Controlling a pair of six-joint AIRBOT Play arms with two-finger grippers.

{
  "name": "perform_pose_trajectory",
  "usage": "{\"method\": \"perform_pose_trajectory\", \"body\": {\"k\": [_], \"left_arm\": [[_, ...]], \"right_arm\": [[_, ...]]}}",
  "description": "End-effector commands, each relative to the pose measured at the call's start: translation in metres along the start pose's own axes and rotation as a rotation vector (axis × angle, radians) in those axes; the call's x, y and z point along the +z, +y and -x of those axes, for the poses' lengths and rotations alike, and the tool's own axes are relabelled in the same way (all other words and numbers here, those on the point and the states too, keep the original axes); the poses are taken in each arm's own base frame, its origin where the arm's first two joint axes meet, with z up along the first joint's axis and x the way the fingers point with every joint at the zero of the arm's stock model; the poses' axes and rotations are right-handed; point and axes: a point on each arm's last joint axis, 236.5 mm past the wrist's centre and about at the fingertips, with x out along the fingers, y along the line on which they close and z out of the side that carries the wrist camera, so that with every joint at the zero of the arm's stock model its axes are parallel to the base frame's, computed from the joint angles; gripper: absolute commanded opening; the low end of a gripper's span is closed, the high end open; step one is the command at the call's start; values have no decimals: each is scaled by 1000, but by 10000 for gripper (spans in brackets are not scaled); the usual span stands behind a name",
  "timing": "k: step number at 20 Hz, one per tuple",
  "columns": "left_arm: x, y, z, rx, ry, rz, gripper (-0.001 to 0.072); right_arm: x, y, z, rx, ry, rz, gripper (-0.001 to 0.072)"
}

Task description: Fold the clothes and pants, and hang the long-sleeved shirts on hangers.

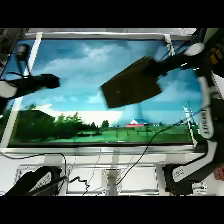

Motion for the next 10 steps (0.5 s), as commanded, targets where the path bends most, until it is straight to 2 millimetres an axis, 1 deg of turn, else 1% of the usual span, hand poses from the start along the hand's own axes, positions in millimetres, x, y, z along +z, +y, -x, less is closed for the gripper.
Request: {"method": "perform_pose_trajectory", "body": {"k": [1,2,3,4,5,6,7,8,9,10], "left_arm": [[31,40,64,205,-102,-174,39],[36,41,77,226,-125,-191,39],[40,39,86,234,-145,-200,39],[43,37,92,237,-162,-204,39],[45,35,97,239,-173,-206,39],[46,35,99,240,-179,-207,39],[46,35,99,240,-179,-207,39],[46,35,99,240,-178,-207,39],[46,35,99,239,-177,-206,39],[46,34,99,236,-178,-203,39]], "right_arm": [[37,-30,154,-197,-328,-114,21],[36,-50,202,-291,-425,-158,21],[30,-69,246,-379,-508,-211,21],[17,-92,292,-476,-586,-278,21],[0,-111,332,-561,-647,-348,21],[-20,-125,363,-629,-681,-401,21],[-44,-139,390,-693,-702,-464,21],[-67,-151,411,-743,-709,-528,21],[-90,-162,425,-779,-701,-593,21],[-117,-171,434,-799,-670,-674,21]]}}
